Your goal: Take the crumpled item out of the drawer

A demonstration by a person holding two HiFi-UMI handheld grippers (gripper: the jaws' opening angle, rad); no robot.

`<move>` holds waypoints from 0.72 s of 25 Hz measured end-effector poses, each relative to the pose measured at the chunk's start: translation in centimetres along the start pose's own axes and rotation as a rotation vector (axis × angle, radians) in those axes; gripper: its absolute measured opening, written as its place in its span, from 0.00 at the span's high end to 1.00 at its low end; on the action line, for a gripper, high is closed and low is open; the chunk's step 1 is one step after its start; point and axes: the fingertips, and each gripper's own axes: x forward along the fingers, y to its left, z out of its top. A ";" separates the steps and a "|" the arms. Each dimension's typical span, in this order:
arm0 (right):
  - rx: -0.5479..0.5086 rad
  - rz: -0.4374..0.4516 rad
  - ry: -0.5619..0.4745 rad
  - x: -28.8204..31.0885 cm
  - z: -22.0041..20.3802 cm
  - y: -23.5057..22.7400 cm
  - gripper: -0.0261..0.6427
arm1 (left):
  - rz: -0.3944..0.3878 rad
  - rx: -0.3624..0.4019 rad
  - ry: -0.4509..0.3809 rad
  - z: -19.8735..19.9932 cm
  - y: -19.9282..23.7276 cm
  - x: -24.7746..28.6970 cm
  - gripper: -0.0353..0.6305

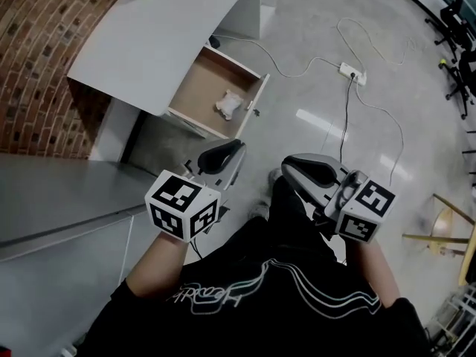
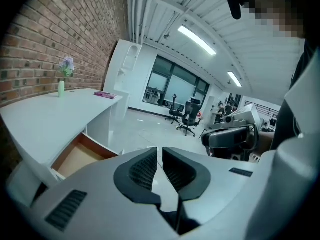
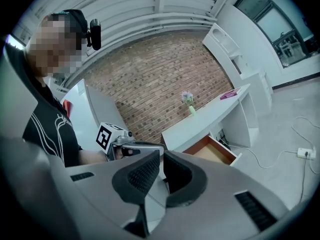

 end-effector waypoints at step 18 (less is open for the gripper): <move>0.212 0.062 0.031 5.5 4.6 -19.3 0.88 | 0.206 -0.010 0.318 -3.4 16.6 17.6 0.69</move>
